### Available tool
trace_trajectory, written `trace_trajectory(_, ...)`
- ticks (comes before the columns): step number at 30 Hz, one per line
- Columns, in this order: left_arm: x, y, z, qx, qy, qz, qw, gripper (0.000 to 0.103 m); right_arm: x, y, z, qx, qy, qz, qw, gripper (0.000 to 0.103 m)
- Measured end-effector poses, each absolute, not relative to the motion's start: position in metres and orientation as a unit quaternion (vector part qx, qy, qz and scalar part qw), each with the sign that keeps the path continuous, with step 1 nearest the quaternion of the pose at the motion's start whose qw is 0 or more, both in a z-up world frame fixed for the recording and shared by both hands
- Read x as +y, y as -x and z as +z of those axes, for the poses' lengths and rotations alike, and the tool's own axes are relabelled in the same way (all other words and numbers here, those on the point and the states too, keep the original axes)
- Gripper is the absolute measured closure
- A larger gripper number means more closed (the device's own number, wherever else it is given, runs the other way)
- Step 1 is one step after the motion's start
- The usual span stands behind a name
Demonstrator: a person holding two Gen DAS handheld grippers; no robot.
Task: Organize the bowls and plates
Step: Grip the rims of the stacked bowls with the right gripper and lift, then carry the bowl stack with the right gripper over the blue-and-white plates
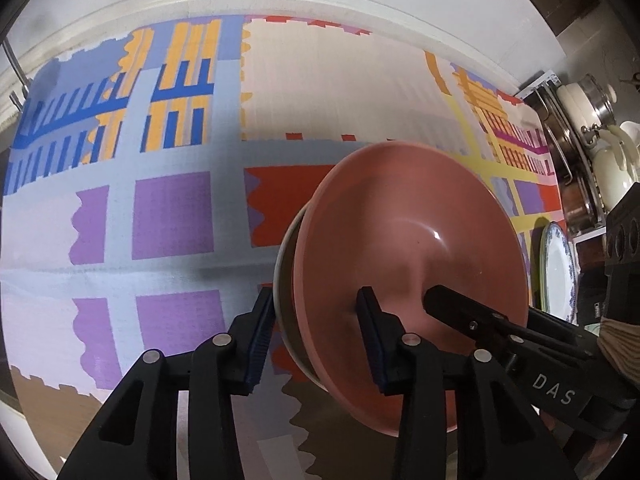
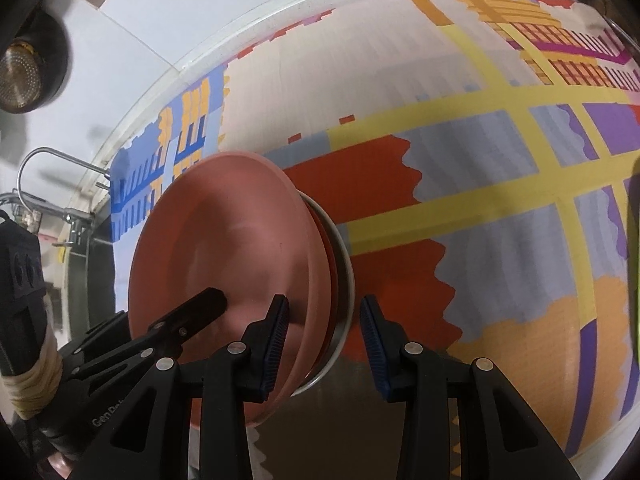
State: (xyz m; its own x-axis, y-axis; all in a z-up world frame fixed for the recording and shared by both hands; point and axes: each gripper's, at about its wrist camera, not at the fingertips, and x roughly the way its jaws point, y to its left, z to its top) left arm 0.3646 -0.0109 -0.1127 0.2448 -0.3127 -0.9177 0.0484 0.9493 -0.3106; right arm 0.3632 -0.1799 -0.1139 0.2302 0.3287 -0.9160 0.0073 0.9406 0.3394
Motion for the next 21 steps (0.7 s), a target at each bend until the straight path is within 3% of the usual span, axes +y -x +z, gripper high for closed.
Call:
trace_trajectory(2,-0.0102,-0.3676,-0.1157,0.610,0.120,-0.124,0.774,0.056,-0.1788,-0.3634,-0.1140,0.612,-0.138,0.104,0.772,0.065)
trace_trajectory(13,-0.0059,-0.3700,-0.1188,0.619,0.153,-0.116,0.761,0.057,-0.1790,-0.3627,-0.1131,0.610,-0.158,0.079,0.772,0.068)
trace_trajectory(21,-0.0106,-0.3727,-0.1163,0.626,0.113,-0.134,0.759,0.057,-0.1808,-0.3609,-0.1131,0.612,-0.163,0.070,0.771,0.068)
